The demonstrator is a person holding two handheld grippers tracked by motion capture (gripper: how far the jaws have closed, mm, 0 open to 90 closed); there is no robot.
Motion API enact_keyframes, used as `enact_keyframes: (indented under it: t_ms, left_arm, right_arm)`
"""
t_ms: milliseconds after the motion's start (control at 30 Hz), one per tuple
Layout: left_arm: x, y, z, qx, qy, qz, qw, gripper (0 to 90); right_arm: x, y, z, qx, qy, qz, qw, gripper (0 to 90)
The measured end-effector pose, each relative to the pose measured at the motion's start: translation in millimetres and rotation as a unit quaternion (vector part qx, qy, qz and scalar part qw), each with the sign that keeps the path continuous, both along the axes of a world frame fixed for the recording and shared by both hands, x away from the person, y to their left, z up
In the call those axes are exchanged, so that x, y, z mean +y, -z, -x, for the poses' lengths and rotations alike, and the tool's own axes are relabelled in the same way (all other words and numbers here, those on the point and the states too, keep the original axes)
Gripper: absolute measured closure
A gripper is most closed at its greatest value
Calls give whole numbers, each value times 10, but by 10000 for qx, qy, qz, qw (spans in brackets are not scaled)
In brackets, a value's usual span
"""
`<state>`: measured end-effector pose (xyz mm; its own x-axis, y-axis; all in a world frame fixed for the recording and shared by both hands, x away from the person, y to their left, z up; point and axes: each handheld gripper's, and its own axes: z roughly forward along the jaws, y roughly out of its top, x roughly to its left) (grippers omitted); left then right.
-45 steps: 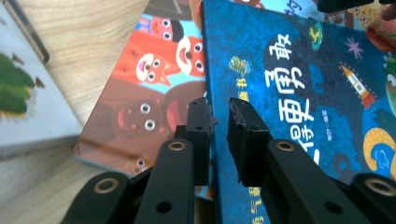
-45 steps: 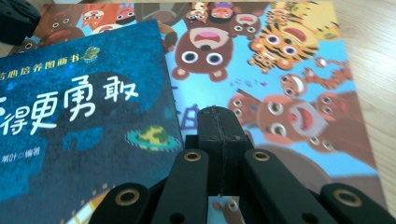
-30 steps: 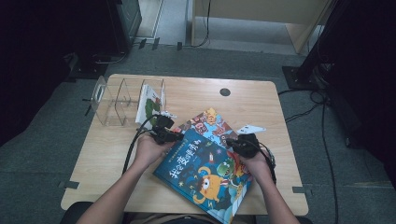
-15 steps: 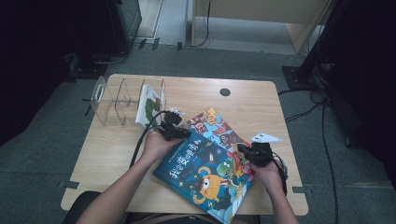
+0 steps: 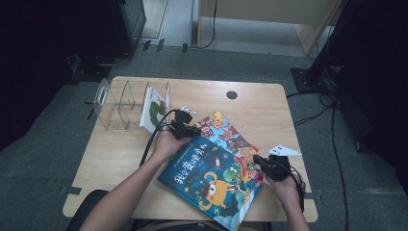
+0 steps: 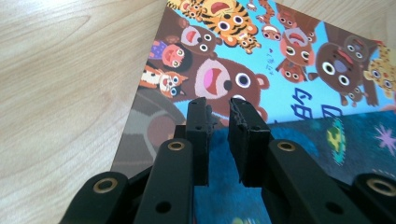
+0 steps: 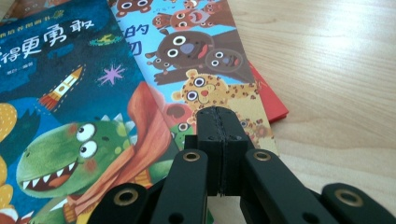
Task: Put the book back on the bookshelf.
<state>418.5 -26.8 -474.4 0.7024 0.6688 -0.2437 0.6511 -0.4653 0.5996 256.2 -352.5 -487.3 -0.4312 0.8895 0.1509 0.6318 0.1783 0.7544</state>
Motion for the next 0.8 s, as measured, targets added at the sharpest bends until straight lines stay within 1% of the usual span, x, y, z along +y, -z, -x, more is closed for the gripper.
enact_keyframes:
  t_ms: [33,100,200,267,300,333,400,433,500,533,700,767,800]
  left_arm:
    - [-18,9,-2,-30,-8,-27,10000,784]
    - [-47,22,-8,-111,24,-154,9998,784]
    - [-70,42,-22,-82,-9,-157,9998,782]
    - [-65,45,-29,-35,-24,-133,9999,784]
    - [-62,43,-30,-31,-25,-174,9998,784]
    - [-65,47,-24,-63,-22,-285,9996,785]
    - [-64,42,-10,-142,21,-379,9992,804]
    - [-64,38,-5,-135,13,-407,9991,803]
    - [-56,36,5,-140,5,-432,9990,803]
    - [-46,37,9,-124,-1,-408,9991,804]
    - [5,24,48,-85,-8,-482,9988,803]
    - [31,25,71,-59,-56,-450,9990,801]
    - [43,22,76,-49,-45,-467,9989,801]
  right_arm:
    - [8,-4,17,-6,-13,3,10000,899]
    - [29,-18,42,-52,-32,-12,10000,899]
    - [60,-23,61,-98,-98,11,9999,899]
    - [70,-19,58,-75,-115,12,9999,899]
    - [71,-15,53,-67,-119,17,9999,898]
    - [73,-12,51,-61,-127,6,9999,899]
    - [80,-8,44,-50,-155,7,9999,899]
    - [84,-7,39,-53,-173,20,9998,898]
    - [89,-11,37,-49,-169,23,9998,899]
    - [86,-15,37,-52,-171,25,9998,898]
    - [48,-23,47,-77,-127,18,9999,895]
    - [38,-21,64,-96,-127,23,9999,880]
    - [30,-14,90,-112,-129,29,9998,874]
